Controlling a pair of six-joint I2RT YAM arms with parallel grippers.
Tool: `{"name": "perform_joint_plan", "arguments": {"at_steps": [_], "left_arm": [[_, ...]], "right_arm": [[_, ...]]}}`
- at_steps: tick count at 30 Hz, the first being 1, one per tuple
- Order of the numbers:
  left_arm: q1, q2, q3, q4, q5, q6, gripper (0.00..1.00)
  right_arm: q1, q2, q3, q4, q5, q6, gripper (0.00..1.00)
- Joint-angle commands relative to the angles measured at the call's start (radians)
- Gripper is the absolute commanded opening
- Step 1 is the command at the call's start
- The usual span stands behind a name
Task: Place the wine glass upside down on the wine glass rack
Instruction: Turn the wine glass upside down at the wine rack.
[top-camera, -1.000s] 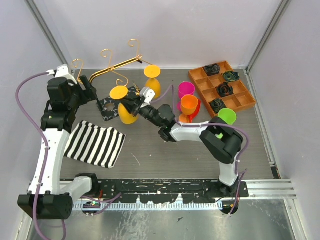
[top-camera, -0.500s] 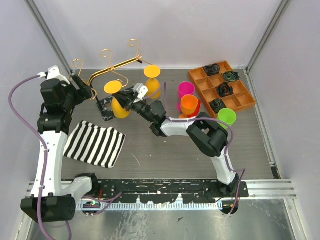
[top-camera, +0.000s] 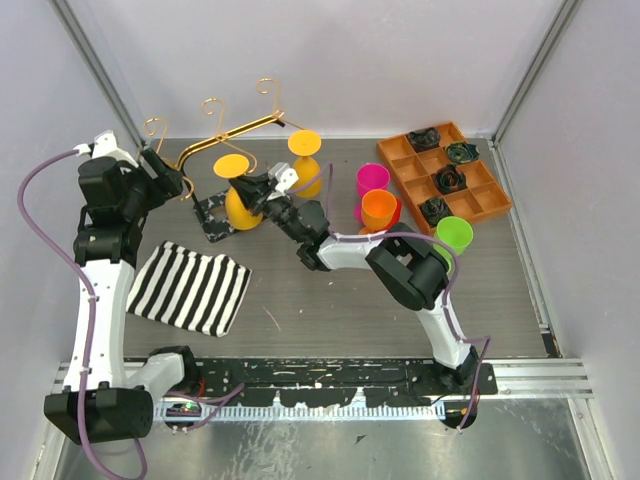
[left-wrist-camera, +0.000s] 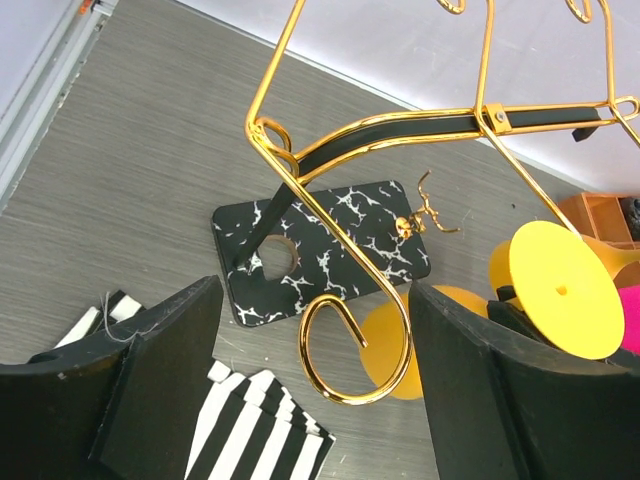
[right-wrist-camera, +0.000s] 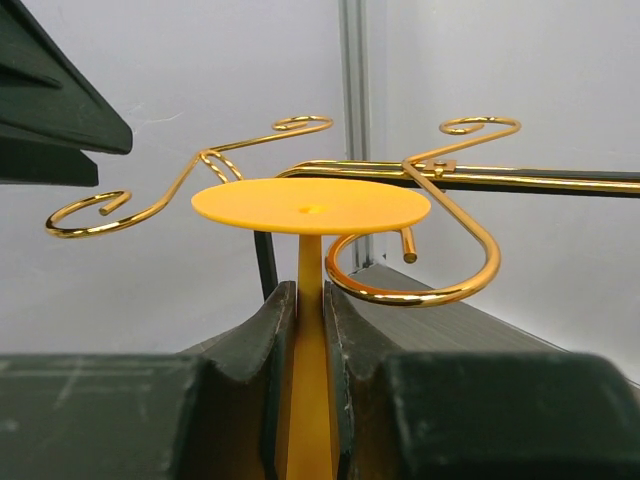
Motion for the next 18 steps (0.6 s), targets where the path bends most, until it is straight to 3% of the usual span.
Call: {"name": "perform_joint_plan", "arguments": {"at_steps": [1,4,18], "left_arm": [[0.013,0.016,-0.006,0.023,0.042,-0.005,0.81],[0.022,0.017,-0.006,0.024,0.053,-0.006,0.80],[0.037,0.034,-0.011,0.036,0.106,-0.015,0.79]], "right_arm": [[-0.005,0.009,0.048,0.117,0.054,-0.003,0.01],[-0.005,0.028,0.046,0.165,0.094,-0.005,0.01],[-0.009,0.081,0.157,0.096,0.115,-0.047,0.01]]}}
